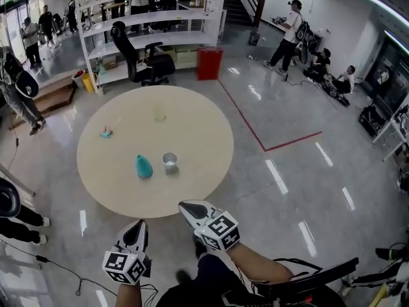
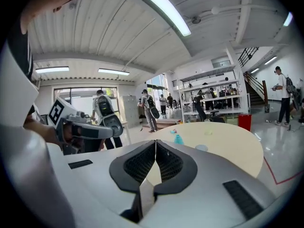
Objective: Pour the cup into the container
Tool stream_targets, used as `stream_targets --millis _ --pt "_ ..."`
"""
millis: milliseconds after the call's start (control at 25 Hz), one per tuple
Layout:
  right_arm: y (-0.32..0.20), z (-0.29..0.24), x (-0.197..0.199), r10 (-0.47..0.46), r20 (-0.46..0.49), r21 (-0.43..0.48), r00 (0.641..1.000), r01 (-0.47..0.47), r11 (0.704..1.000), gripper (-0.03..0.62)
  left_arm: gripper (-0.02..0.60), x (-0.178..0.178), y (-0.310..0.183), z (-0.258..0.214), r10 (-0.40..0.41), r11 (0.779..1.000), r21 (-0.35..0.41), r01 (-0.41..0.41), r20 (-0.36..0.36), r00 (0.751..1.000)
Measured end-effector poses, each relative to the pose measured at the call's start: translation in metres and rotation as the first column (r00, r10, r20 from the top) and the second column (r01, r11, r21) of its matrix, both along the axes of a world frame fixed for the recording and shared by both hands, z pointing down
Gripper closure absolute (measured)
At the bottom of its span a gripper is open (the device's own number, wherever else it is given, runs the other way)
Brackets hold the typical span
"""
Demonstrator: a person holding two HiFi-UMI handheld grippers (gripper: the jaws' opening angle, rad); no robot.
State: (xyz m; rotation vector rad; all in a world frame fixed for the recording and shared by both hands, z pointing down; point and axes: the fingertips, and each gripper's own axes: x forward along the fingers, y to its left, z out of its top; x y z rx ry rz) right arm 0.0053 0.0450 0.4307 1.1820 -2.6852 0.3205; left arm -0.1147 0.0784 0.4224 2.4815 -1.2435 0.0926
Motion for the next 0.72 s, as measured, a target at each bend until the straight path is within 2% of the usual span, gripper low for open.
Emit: stream_targets --millis 200,400,560,720 --pt "0.067 -0.016 0.004 -0.020 -0.014 0.016 1.000 0.020 1.000 0.586 0.586 0.009 0.060 -0.006 0.020 1.000 -0.008 -0.021 -0.028 0.999" --pt "0.116 -0.024 0.029 -0.017 0.008 0.032 1.000 0.016 0.999 0.586 0.586 0.032 0.104 -0.020 0.018 1.000 0.014 -0.017 -0.029 0.999" --pt "0.160 -0.018 0.062 -0.013 0.030 0.019 0.999 0.012 1.000 0.586 0.586 0.062 0.139 -0.015 -0.007 1.000 0.002 0.007 -0.022 1.000" --pt "0.220 -0.013 0.103 -0.028 0.042 -0.007 0.999 0.028 1.000 0.586 0.586 0.108 0.190 -0.016 -0.026 1.000 -0.003 0.026 -0.029 0.999"
